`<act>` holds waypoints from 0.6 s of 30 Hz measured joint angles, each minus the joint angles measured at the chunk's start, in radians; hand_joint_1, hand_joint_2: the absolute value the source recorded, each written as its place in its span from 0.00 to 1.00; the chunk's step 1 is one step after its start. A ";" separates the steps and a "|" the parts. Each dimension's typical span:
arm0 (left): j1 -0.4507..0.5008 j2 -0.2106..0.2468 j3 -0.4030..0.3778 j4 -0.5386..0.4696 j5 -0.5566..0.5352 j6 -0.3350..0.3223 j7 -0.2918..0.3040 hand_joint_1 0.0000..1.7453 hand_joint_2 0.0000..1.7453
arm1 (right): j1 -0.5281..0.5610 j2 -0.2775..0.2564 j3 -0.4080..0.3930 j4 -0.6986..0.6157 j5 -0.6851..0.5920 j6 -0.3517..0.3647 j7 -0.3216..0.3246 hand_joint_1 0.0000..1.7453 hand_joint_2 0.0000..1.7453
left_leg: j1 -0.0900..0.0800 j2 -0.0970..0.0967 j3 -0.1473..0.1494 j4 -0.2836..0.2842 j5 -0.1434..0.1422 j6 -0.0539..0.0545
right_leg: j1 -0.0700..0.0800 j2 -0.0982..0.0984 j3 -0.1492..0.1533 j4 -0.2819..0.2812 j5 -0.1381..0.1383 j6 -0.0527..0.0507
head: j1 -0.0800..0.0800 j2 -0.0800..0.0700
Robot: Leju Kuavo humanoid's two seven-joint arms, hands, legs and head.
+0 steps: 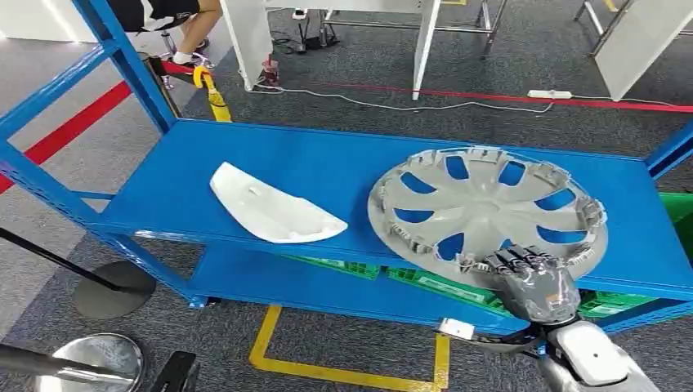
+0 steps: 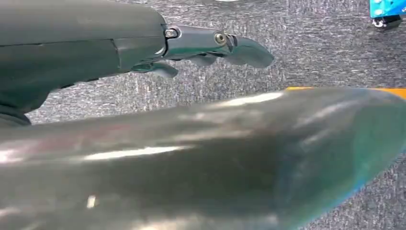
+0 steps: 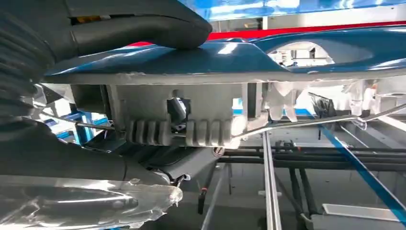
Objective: Take the parts from the cabinet and place them on the table.
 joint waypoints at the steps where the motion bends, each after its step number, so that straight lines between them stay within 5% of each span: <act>1: 0.000 0.000 0.000 0.000 0.000 0.000 0.000 0.00 0.00 | 0.000 0.001 -0.001 0.000 0.000 0.000 -0.003 1.00 1.00 | 0.000 0.000 0.000 0.000 0.000 0.000 | 0.000 0.000 0.000 0.000 0.000 0.000 | 0.000 0.000; 13: 0.000 0.000 0.000 0.000 -0.006 0.002 0.000 0.00 0.00 | -0.002 0.022 -0.032 -0.057 -0.007 0.000 -0.043 1.00 1.00 | 0.000 0.000 0.000 0.000 0.000 0.000 | 0.000 0.000 0.000 0.000 0.000 0.000 | 0.000 0.000; 18: 0.000 0.000 -0.002 0.000 -0.030 0.077 0.021 0.00 0.00 | -0.002 0.030 -0.050 -0.077 -0.010 0.000 -0.049 1.00 1.00 | 0.000 0.000 0.000 0.000 0.000 0.000 | 0.000 0.000 0.000 0.000 0.000 0.000 | 0.000 0.000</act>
